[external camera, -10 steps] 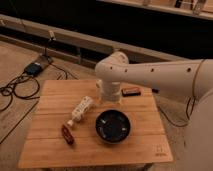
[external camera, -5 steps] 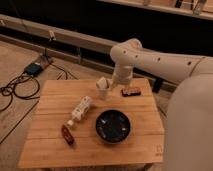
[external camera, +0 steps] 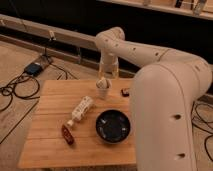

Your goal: Move the arm in a circular motion

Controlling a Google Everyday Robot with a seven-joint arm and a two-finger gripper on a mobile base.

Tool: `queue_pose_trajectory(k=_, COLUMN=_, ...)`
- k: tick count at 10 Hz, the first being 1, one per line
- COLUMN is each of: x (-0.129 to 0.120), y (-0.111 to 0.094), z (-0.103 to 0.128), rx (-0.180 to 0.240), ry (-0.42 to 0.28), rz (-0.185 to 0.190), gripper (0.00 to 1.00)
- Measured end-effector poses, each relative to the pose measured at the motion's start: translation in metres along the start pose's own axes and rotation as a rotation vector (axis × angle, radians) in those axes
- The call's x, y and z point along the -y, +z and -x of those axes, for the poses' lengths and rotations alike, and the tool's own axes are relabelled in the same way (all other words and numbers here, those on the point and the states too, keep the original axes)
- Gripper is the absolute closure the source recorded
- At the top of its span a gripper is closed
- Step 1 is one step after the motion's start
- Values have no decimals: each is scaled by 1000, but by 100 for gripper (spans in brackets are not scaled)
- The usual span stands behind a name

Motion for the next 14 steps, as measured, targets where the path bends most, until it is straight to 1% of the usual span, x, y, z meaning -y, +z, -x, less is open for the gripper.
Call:
queue_pose_trajectory(k=1, x=-26, y=2, z=5, rx=2, ry=-56, rz=3, gripper=35)
queue_pose_trajectory(k=2, x=-51, y=4, z=2, rx=-1, ry=-113, rz=10, gripper=35)
queue_pose_trajectory(k=3, x=-81, y=5, z=-5, rx=-6, ry=-181, rz=18, gripper=35)
queue_pose_trajectory(k=4, x=-101, y=5, z=-14, rx=-11, ry=-230, rz=24, gripper=35)
queue_pose_trajectory(k=5, x=-138, y=4, z=-34, rx=-11, ry=-318, rz=41, gripper=35)
queue_pose_trajectory(k=7, x=-183, y=0, z=-73, rx=-4, ry=-443, rz=57, gripper=35)
queue_pose_trajectory(k=8, x=-201, y=-1, z=-99, rx=-5, ry=-508, rz=56, gripper=35)
queue_pose_trajectory(k=9, x=-212, y=-3, z=-131, rx=-14, ry=-567, rz=52, gripper=35)
queue_pose_trajectory(k=10, x=-214, y=-3, z=-151, rx=-23, ry=-589, rz=51, gripper=35)
queue_pose_trajectory(k=11, x=-211, y=-3, z=-171, rx=-34, ry=-592, rz=51, gripper=35)
queue_pose_trajectory(k=12, x=-200, y=-5, z=-194, rx=-52, ry=-566, rz=54, gripper=35)
queue_pose_trajectory(k=13, x=-192, y=-5, z=-206, rx=-61, ry=-541, rz=58, gripper=35)
queue_pose_trajectory(k=14, x=-177, y=-7, z=-220, rx=-74, ry=-493, rz=63, gripper=35)
